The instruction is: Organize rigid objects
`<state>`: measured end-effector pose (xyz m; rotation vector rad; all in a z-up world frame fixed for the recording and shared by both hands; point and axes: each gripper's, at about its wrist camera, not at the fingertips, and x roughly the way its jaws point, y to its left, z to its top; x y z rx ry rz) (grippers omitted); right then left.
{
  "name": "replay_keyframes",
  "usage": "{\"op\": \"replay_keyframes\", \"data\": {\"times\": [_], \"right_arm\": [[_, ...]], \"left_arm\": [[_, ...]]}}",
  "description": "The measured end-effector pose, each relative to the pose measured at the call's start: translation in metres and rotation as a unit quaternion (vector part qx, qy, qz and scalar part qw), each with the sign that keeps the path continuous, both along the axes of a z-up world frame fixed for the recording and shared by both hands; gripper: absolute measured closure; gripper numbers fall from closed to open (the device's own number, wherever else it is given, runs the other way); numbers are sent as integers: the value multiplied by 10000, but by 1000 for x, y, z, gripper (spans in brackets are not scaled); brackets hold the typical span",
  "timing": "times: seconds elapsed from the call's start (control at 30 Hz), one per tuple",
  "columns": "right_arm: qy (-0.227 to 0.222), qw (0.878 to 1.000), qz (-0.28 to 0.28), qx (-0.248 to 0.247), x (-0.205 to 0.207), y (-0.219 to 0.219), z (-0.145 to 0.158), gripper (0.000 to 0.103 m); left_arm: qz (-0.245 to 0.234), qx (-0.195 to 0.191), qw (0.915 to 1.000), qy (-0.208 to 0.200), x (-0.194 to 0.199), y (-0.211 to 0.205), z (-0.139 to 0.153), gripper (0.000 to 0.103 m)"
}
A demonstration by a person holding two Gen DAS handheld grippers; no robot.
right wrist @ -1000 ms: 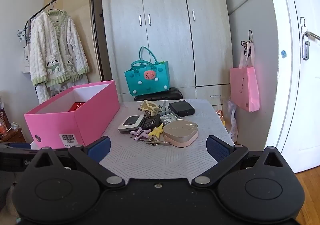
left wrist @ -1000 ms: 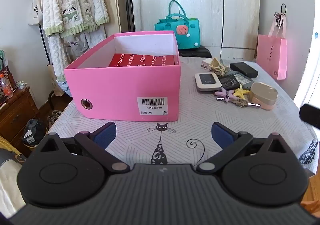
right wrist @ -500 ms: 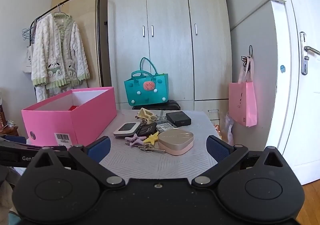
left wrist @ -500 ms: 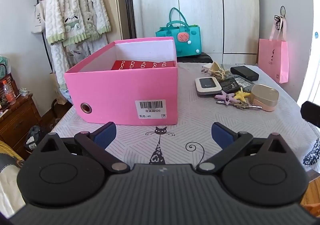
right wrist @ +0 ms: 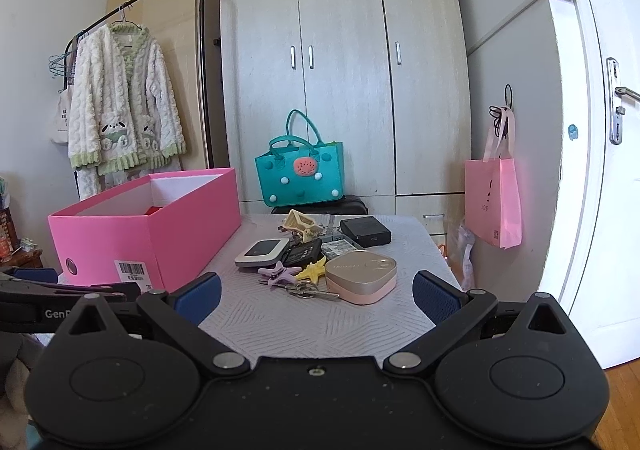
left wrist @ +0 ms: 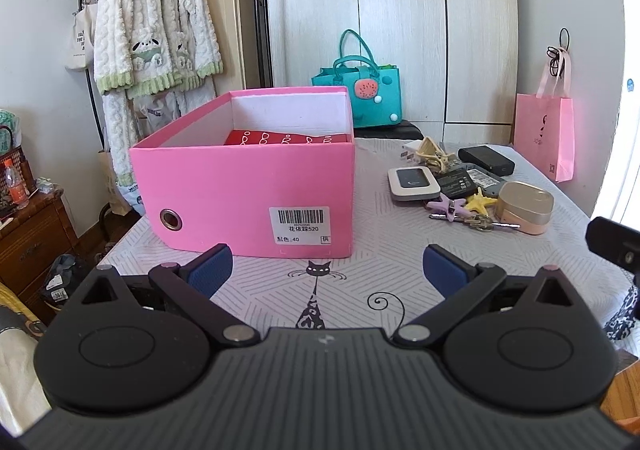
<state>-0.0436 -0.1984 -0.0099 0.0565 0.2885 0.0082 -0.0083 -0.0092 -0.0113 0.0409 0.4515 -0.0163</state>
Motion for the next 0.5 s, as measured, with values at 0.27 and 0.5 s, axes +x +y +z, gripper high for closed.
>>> {"op": "replay_keyframes", "data": {"times": [0.27,0.5], "right_arm": [[18,10000,51,-20,0,3,-3,0],[56,9999,-117,16,0,-4,-5,0]], "left_arm": [[0,22,10000,-2,-2,1,-1,0],[-73,30,10000,-12,-6,0,2,0]]}}
